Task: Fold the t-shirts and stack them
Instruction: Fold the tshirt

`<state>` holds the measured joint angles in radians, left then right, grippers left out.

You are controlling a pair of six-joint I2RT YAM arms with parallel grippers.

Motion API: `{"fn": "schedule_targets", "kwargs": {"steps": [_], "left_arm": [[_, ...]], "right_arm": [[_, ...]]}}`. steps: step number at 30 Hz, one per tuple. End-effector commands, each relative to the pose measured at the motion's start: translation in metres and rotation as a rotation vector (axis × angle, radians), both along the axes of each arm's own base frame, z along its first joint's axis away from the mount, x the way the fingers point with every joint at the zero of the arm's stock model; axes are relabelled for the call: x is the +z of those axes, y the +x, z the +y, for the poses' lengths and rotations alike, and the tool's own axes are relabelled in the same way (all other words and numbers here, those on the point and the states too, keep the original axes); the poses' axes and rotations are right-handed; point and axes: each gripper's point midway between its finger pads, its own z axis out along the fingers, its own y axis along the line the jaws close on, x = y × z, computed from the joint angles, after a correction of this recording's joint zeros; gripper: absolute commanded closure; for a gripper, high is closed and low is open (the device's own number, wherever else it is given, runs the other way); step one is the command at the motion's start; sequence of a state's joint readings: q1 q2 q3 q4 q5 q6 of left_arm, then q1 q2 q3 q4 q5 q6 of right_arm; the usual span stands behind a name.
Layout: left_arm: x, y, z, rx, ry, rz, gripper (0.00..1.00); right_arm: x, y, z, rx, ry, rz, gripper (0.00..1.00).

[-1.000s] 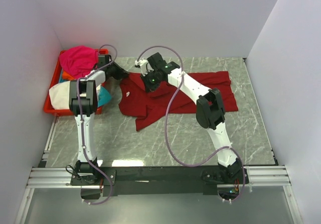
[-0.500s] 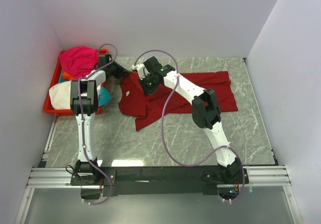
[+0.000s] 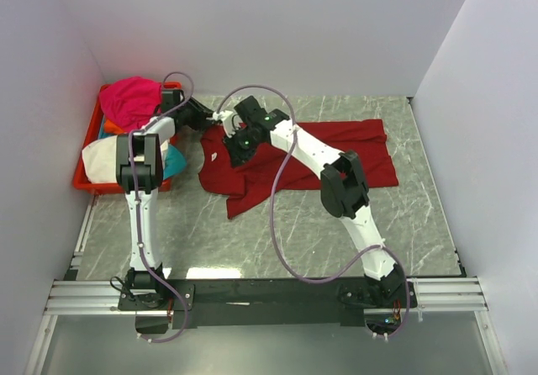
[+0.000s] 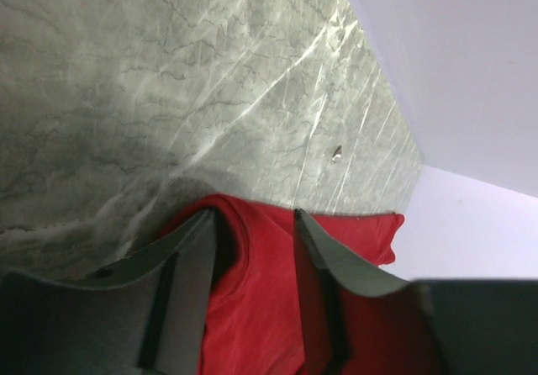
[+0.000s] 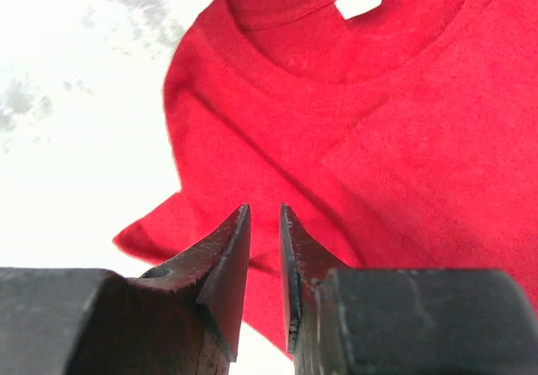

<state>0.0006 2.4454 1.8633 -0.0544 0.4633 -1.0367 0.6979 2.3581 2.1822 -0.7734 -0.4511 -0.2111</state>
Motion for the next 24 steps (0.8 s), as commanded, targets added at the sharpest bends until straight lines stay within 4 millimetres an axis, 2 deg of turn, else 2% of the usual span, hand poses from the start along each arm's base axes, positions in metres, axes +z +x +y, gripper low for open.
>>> {"fn": "schedule_targets", "kwargs": {"steps": [1,2,3,4,5,6,7,8,9,10,11,12,13,14,15,16,17,18,19,20,21,22,23,24], "left_arm": [[0.094,0.019,0.026,0.026,0.027,-0.209,0.52],[0.101,0.018,0.026,0.019,0.030,-0.223,0.52],[0.107,0.016,0.026,0.005,0.045,-0.239,0.50],[0.123,0.013,0.026,-0.002,0.058,-0.267,0.49],[0.129,0.010,0.026,-0.008,0.075,-0.273,0.49],[0.133,0.007,0.027,-0.021,0.109,-0.292,0.49],[0.151,0.003,0.030,-0.018,0.140,-0.325,0.48],[0.156,-0.002,0.032,-0.025,0.167,-0.332,0.48],[0.155,-0.007,0.034,-0.043,0.216,-0.341,0.47],[0.174,-0.014,0.037,-0.034,0.253,-0.374,0.46],[0.178,-0.019,0.038,-0.035,0.280,-0.380,0.45],[0.171,-0.028,0.039,-0.052,0.320,-0.359,0.45],[0.184,-0.035,0.043,-0.042,0.347,-0.375,0.44],[0.187,-0.042,0.042,-0.051,0.362,-0.375,0.44],[0.178,-0.052,0.041,-0.071,0.380,-0.351,0.44],[0.190,-0.062,0.039,-0.082,0.385,-0.370,0.45],[0.191,-0.072,0.027,-0.121,0.378,-0.372,0.45],[0.183,-0.081,0.026,-0.149,0.396,-0.358,0.45],[0.186,-0.098,0.008,-0.201,0.405,-0.349,0.45],[0.183,-0.110,-0.016,-0.263,0.416,-0.351,0.45],[0.171,-0.123,-0.027,-0.322,0.451,-0.337,0.45],[0.166,-0.142,-0.049,-0.393,0.461,-0.316,0.45],[0.160,-0.152,-0.057,-0.424,0.485,-0.300,0.45],[0.145,-0.166,-0.063,-0.473,0.514,-0.277,0.46]], "right_arm": [[0.092,0.001,-0.019,0.043,0.157,-0.098,0.72],[0.100,0.000,-0.026,0.077,0.167,-0.122,0.72],[0.099,0.002,-0.041,0.080,0.167,-0.116,0.71],[0.119,-0.005,-0.050,0.109,0.198,-0.138,0.70],[0.112,-0.009,-0.060,0.129,0.184,-0.144,0.70],[0.114,-0.009,-0.069,0.133,0.186,-0.158,0.70],[0.129,-0.009,-0.083,0.132,0.202,-0.197,0.69],[0.119,-0.014,-0.093,0.149,0.188,-0.192,0.69],[0.121,-0.016,-0.099,0.151,0.199,-0.206,0.69],[0.134,-0.016,-0.114,0.148,0.212,-0.238,0.69],[0.125,-0.024,-0.121,0.168,0.219,-0.224,0.69],[0.125,-0.026,-0.127,0.171,0.229,-0.228,0.68],[0.132,-0.026,-0.138,0.162,0.239,-0.252,0.68],[0.125,-0.032,-0.144,0.178,0.237,-0.245,0.68],[0.123,-0.034,-0.150,0.178,0.233,-0.246,0.67],[0.124,-0.042,-0.154,0.189,0.235,-0.243,0.66],[0.116,-0.047,-0.160,0.228,0.224,-0.254,0.64],[0.113,-0.055,-0.162,0.256,0.229,-0.248,0.62],[0.113,-0.062,-0.165,0.289,0.226,-0.272,0.62],[0.100,-0.071,-0.168,0.301,0.218,-0.251,0.62],[0.096,-0.076,-0.169,0.322,0.224,-0.254,0.62],[0.098,-0.079,-0.170,0.339,0.225,-0.292,0.62],[0.087,-0.085,-0.174,0.344,0.216,-0.281,0.62],[0.086,-0.087,-0.177,0.347,0.208,-0.295,0.62]]}}
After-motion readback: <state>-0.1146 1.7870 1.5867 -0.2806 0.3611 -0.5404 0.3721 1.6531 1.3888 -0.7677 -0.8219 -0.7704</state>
